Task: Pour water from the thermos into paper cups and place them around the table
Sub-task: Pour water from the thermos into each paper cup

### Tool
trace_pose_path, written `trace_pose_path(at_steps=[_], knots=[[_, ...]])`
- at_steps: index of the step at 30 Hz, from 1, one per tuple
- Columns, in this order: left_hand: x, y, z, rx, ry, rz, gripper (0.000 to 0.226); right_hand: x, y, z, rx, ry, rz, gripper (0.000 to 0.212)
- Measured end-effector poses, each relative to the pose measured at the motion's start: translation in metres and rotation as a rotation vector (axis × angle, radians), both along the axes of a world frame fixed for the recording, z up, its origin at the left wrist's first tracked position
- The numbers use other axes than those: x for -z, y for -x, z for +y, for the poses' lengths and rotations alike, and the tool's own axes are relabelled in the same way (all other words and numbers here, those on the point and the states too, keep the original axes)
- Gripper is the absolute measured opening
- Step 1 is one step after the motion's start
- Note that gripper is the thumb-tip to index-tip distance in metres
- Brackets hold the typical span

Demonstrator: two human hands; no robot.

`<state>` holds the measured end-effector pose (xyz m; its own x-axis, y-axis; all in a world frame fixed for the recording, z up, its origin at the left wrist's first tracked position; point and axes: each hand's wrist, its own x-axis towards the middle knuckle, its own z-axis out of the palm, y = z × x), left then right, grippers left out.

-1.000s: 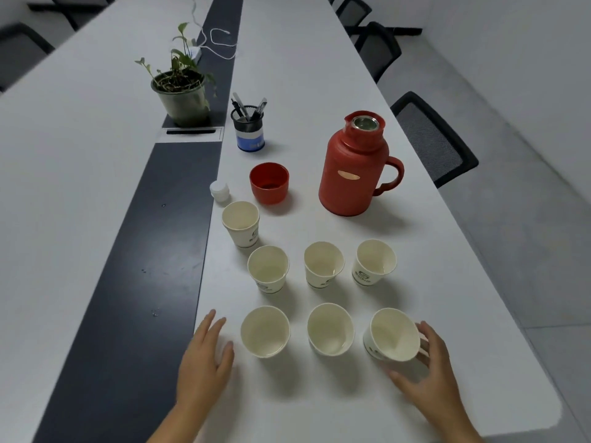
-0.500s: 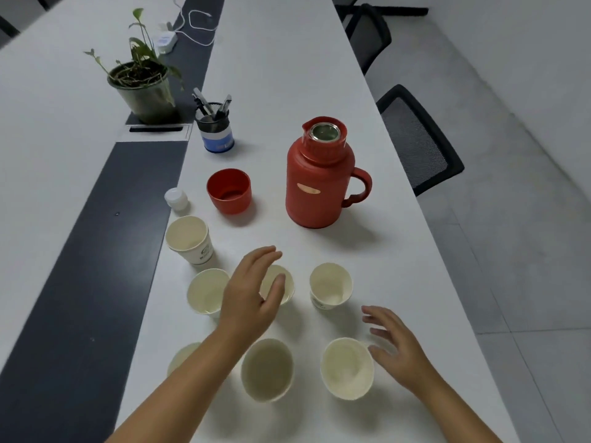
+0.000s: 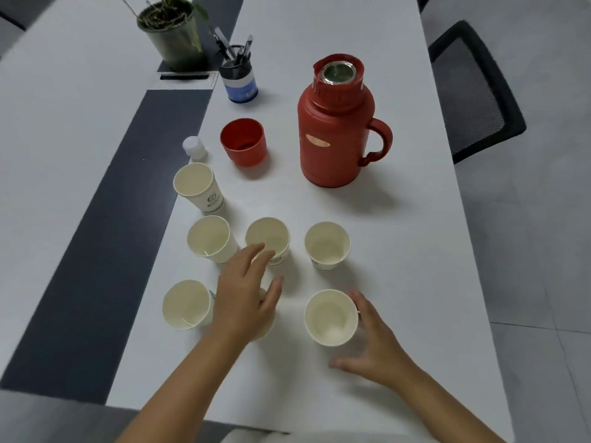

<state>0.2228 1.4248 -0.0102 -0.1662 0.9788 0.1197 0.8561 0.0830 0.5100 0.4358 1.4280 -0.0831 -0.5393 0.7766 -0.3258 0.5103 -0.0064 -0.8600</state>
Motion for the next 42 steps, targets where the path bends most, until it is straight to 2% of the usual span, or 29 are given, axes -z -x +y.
trace_pose_path(at_steps=[5,10,15,17,20,25,30,33,34,35,38,42], knots=[[0.008,-0.008,-0.035,-0.045,0.025,0.116,0.047,0.004,0.018,0.002,0.108,-0.103,0.062,0.087],[0.012,-0.01,-0.043,-0.132,0.039,0.056,0.05,0.003,0.024,0.003,0.113,-0.123,0.101,0.083],[0.01,-0.008,-0.03,-0.207,0.049,-0.055,0.047,0.007,0.002,0.006,-0.011,-0.048,0.049,0.096],[0.004,-0.008,-0.013,-0.19,0.013,-0.096,0.048,0.005,-0.015,0.015,0.038,-0.084,0.015,0.091],[-0.003,-0.008,0.028,-0.139,-0.057,-0.187,0.051,-0.005,-0.035,0.048,0.228,-0.204,0.032,0.079],[-0.002,-0.009,0.124,-0.152,-0.045,-0.402,0.065,-0.032,-0.027,0.148,0.478,-0.326,0.086,0.056],[0.002,-0.002,0.211,-0.098,0.078,-0.58,0.1,-0.057,0.008,0.242,0.479,-0.326,0.148,0.059],[0.006,0.006,0.243,-0.089,0.151,-0.682,0.116,-0.057,0.023,0.274,0.412,-0.282,0.139,0.028],[0.007,0.009,0.251,-0.05,0.171,-0.72,0.117,-0.055,0.026,0.281,0.427,-0.269,0.144,0.016],[0.008,0.012,0.257,0.009,0.185,-0.764,0.115,-0.053,0.028,0.287,0.456,-0.25,0.145,0.015],[0.009,0.014,0.268,0.145,0.177,-0.811,0.1,-0.046,0.034,0.292,0.533,-0.23,0.172,0.026],[0.007,0.007,0.263,0.188,0.121,-0.797,0.099,-0.046,0.036,0.279,0.627,-0.29,0.249,0.025]])
